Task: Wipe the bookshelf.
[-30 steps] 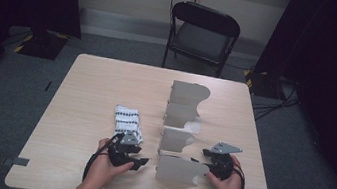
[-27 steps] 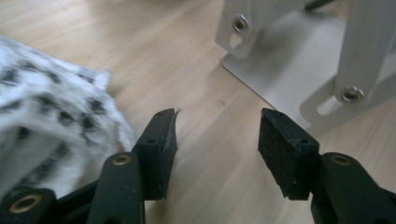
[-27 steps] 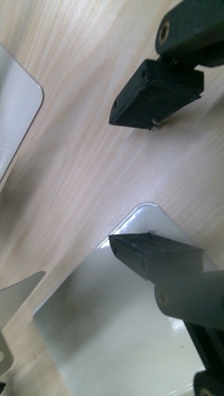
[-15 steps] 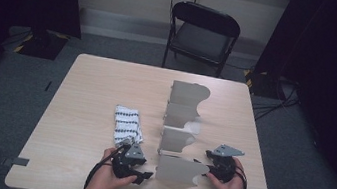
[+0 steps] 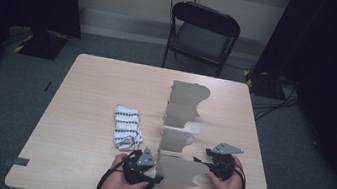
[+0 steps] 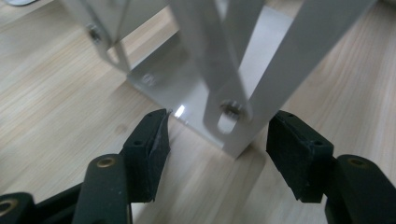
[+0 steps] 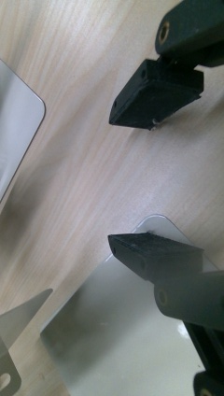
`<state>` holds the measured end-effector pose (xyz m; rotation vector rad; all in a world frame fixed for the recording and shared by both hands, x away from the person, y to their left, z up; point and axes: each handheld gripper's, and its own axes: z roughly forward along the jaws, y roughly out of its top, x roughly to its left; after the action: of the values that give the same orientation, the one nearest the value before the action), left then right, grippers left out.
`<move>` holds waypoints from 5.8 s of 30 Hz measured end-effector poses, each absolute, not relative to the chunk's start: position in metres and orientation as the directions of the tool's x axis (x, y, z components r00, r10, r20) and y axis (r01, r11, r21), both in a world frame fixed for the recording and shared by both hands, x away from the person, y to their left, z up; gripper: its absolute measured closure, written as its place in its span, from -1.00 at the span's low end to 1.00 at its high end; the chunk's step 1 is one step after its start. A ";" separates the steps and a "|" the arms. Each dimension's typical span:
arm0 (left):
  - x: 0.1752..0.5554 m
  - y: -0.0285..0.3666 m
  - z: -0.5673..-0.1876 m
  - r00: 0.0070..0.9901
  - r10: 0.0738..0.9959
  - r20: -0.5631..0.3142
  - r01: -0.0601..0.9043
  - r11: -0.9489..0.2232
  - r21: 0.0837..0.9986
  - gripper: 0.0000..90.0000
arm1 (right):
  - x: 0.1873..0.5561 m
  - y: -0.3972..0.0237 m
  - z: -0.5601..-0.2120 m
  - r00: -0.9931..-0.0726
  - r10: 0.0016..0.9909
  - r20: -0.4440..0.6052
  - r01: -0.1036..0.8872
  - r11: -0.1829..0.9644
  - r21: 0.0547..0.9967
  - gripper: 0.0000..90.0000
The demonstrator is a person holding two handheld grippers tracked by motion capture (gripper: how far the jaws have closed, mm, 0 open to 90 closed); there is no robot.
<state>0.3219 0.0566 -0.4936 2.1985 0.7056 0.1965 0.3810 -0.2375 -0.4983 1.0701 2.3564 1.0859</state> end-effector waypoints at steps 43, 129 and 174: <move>0.391 0.124 -0.491 0.679 0.723 -0.125 0.561 -0.403 0.723 0.07 | 0.374 -0.272 -0.498 -0.580 0.814 -0.005 0.533 0.385 0.754 -0.26; 0.392 0.169 -0.485 0.638 0.770 0.001 0.555 -0.460 0.693 0.16 | 0.382 -0.269 -0.500 -0.589 0.808 -0.003 0.555 0.407 0.726 -0.80; 0.460 0.119 -0.359 0.600 0.800 -0.002 0.456 -0.340 0.822 0.74 | 0.382 -0.269 -0.500 -0.589 0.808 -0.003 0.555 0.407 0.726 -0.80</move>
<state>0.4601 0.1194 -0.3595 1.9886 0.9962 0.5194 0.3818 -0.2689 -0.4997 1.1754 2.3134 0.9929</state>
